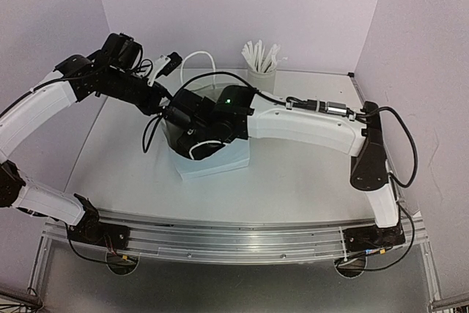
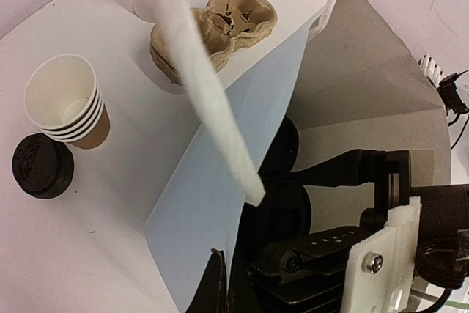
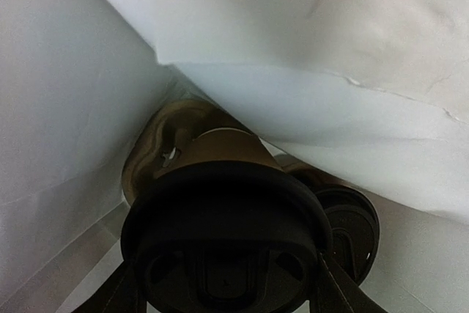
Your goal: Pack the takeout coffee
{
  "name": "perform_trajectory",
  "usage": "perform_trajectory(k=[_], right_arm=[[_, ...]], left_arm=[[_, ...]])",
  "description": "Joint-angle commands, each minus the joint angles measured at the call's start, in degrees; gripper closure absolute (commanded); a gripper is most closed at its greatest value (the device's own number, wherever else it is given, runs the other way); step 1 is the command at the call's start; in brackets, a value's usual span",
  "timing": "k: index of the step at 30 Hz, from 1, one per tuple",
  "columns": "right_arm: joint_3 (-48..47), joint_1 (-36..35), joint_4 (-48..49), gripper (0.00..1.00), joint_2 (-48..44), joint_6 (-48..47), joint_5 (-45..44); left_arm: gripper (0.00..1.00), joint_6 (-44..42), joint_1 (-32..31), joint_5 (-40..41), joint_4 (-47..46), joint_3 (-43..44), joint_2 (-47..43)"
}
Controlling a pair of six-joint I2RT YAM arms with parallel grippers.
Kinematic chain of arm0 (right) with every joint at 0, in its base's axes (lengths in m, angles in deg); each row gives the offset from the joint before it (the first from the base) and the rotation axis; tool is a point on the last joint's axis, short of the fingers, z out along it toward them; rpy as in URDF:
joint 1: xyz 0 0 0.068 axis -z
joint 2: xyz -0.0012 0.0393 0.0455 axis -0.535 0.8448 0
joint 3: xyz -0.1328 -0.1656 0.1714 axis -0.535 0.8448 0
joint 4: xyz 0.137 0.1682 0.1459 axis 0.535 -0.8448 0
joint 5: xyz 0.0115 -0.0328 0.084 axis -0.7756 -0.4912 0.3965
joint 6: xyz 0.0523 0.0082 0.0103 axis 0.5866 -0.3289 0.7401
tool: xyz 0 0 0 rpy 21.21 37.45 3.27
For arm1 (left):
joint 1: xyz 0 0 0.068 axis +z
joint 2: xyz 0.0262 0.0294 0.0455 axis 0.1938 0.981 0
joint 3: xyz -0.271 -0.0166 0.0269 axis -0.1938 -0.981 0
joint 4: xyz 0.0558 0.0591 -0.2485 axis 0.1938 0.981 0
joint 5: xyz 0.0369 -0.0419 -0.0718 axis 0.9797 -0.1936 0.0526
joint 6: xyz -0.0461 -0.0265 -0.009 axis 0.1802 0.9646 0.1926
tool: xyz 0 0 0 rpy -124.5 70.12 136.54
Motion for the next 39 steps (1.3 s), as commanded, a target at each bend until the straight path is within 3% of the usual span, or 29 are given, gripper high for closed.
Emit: perform_trajectory(k=[1, 9, 15, 20, 27, 33, 39], right_arm=[[1.60, -0.79, -2.81, 0.98, 3.92, -1.76, 6.07], [4.29, -0.82, -4.42, 1.00, 3.89, -1.74, 8.64], [0.52, 0.00, -5.12, 1.00, 5.02, 1.06, 6.85], [-0.01, 1.27, -6.16, 1.00, 4.15, 8.35, 0.69], [-2.44, 1.38, -8.24, 1.00, 8.61, 13.65, -2.01], [-5.03, 1.24, -15.30, 0.95, 14.07, 11.71, -5.45], [-5.90, 1.11, -16.00, 0.91, 14.68, 8.76, -7.17]], left_arm=[[1.00, -3.16, -2.33, 0.66, -7.32, 1.55, -3.50], [1.00, -4.44, -3.95, 7.45, -11.79, -0.09, -5.61], [1.00, -0.91, -4.82, -0.34, -7.95, -1.50, -5.48], [1.00, 4.99, -4.84, -1.32, -4.03, -3.31, -5.31], [1.00, 9.51, -5.11, -3.06, -5.56, -4.01, -4.72], [1.00, 10.04, -5.96, -4.19, -5.12, -3.37, -4.44], [1.00, 9.74, -6.06, -4.35, -5.56, -3.55, -4.02]])
